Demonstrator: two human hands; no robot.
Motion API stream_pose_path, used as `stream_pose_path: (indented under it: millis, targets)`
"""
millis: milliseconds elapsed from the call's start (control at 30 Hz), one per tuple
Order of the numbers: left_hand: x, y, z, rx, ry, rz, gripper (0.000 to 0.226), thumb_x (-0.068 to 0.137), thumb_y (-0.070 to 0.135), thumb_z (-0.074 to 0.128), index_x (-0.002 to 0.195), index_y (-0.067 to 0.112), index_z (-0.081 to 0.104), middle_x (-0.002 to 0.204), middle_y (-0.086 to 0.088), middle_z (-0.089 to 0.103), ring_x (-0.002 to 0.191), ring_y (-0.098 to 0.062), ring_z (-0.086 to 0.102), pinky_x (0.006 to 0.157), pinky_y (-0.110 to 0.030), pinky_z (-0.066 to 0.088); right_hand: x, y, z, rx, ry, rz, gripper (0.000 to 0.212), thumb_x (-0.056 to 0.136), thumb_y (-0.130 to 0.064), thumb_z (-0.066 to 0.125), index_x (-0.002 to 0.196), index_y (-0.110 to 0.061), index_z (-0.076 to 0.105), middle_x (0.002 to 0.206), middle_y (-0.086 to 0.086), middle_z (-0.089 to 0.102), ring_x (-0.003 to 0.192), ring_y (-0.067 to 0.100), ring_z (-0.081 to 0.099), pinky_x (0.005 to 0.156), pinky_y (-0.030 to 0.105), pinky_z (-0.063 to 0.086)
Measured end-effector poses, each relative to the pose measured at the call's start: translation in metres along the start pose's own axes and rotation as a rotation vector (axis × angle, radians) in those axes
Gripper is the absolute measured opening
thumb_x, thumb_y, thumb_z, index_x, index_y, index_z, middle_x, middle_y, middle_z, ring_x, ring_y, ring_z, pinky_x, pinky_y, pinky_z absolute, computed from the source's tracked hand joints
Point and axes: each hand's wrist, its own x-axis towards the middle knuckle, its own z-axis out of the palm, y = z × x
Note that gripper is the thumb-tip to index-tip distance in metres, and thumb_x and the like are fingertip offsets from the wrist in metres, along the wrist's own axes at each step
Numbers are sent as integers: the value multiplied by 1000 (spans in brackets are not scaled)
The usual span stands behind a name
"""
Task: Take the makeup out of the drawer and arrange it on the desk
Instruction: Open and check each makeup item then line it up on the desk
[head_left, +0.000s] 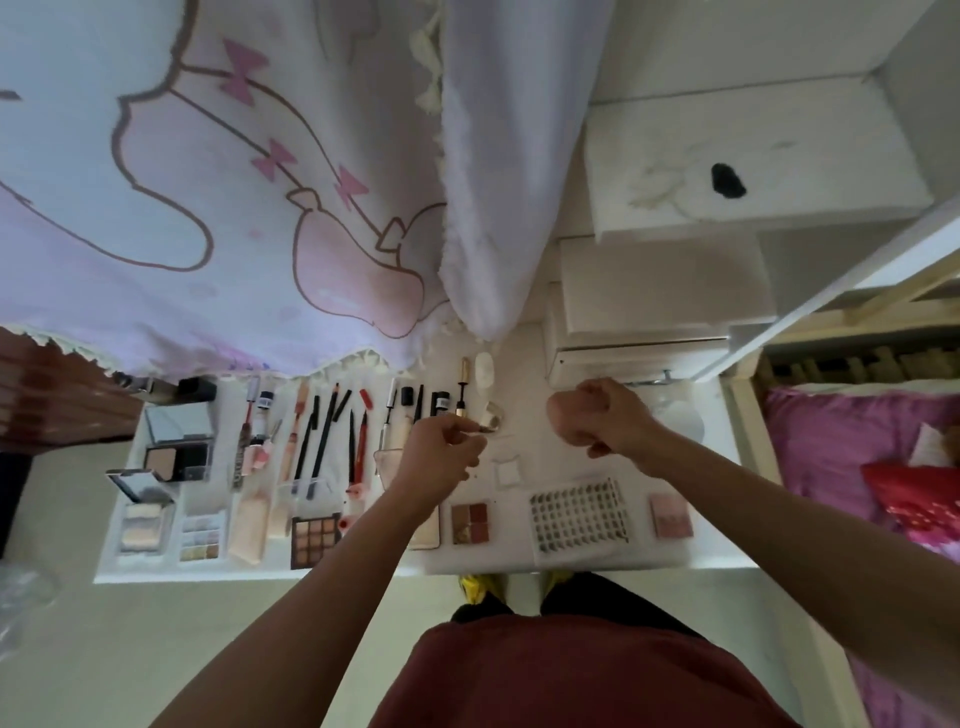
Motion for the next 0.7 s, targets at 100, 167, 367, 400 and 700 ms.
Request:
stream_pose_path:
  millis: [100, 167, 367, 400, 700]
  targets:
    - [-4, 22, 6, -117, 4, 18, 21, 87, 10, 67, 107, 5, 65, 89, -14, 71, 72, -19, 67, 70, -36, 56, -16, -10, -21, 337, -157, 59, 18, 89, -18, 69, 102, -7, 63, 88, 9, 56, 67, 12, 51, 52, 23, 42]
    - [-8, 36, 11, -155, -5, 56, 22, 87, 8, 67, 108, 3, 65, 92, -16, 71, 74, -21, 68, 73, -40, 57, -21, -13, -29, 501, -145, 95, 12, 94, -16, 64, 104, -10, 65, 94, 8, 62, 69, 13, 55, 50, 22, 47]
    - [-19, 67, 22, -173, -146, 223, 45, 74, 15, 82, 116, 16, 65, 112, 1, 69, 96, -16, 69, 78, -28, 57, -40, -29, -39, 664, -235, 84, 22, 96, -11, 58, 115, -3, 62, 104, 14, 66, 85, 21, 64, 63, 26, 58]
    - [-21, 70, 25, -169, -164, 240, 52, 71, 18, 84, 119, 16, 64, 113, 2, 69, 99, -14, 68, 81, -27, 56, -42, -31, -40, 669, -263, 76, 25, 96, -12, 58, 117, 0, 62, 104, 15, 67, 86, 22, 66, 65, 26, 58]
    - [-45, 78, 33, -338, -125, 257, 59, 66, 19, 85, 120, 11, 63, 109, -14, 70, 100, -22, 67, 80, -26, 54, -67, -47, -46, 673, -420, 49, 33, 92, -13, 62, 117, 9, 62, 103, 21, 70, 84, 26, 73, 64, 25, 57]
